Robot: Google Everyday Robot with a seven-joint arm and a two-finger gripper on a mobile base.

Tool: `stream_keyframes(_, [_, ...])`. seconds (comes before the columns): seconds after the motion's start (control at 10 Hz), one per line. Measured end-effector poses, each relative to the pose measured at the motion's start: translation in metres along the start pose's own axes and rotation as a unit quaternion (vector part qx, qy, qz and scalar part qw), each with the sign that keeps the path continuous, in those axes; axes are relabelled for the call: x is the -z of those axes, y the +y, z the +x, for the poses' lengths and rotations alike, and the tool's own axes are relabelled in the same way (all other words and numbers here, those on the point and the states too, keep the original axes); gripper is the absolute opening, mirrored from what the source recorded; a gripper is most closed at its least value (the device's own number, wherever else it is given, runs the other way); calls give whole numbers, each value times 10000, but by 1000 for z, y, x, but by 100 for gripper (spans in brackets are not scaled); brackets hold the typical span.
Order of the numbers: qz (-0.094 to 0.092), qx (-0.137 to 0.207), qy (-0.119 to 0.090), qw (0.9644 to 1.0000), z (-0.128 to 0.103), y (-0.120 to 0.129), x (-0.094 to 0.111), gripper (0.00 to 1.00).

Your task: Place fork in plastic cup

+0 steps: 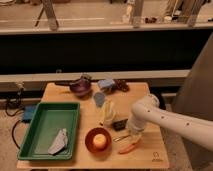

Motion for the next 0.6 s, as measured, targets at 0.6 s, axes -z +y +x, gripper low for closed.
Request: stream_keyframes(0.6, [-32,5,24,10000,0,0,-2,59])
